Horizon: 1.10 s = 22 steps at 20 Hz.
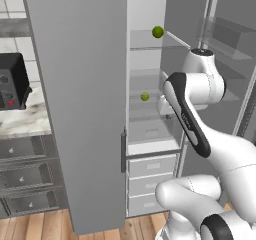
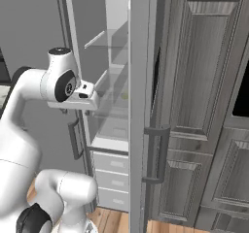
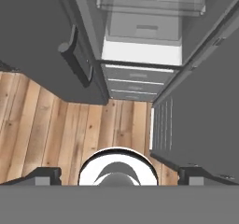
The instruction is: Fully open the fridge drawer.
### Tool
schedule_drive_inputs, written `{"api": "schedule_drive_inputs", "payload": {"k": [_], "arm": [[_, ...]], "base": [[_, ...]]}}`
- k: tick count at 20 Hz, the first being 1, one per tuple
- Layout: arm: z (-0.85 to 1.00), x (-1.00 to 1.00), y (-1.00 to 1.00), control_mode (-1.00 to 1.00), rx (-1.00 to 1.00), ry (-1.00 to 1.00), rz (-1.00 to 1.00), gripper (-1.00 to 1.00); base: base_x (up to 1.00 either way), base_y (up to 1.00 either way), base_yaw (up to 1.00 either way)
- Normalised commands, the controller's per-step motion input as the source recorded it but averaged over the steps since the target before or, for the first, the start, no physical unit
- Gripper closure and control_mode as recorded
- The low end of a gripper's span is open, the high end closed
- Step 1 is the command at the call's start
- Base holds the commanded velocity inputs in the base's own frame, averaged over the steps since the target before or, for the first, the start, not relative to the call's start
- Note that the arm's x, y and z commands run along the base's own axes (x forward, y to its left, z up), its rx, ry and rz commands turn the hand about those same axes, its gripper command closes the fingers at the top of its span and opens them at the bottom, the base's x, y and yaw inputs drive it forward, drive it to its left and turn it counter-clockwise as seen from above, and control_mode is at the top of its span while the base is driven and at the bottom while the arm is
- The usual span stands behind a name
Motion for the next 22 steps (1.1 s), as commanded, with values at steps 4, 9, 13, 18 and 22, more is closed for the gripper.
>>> {"api": "schedule_drive_inputs", "payload": {"k": [4,9,13,18,22], "arm": [[0.0,0.0,0.0,1.0,0.0,0.0,0.0,-1.0],[0.0,0.15,0.0,-1.0,0.0,0.0,0.0,-1.0],[-0.03,0.46,-0.01,-1.0,0.0,0.0,0.0,-1.0],[-0.01,0.42,-0.05,-1.0,0.0,0.0,0.0,-1.0],[0.0,0.4,-0.17,-1.0,0.02,-0.02,0.0,-1.0]], "base": [[-0.4,0.0,0.0],[0.0,0.0,0.0],[0.0,0.0,0.0],[0.0,0.0,0.0],[0.0,0.0,0.0]]}}
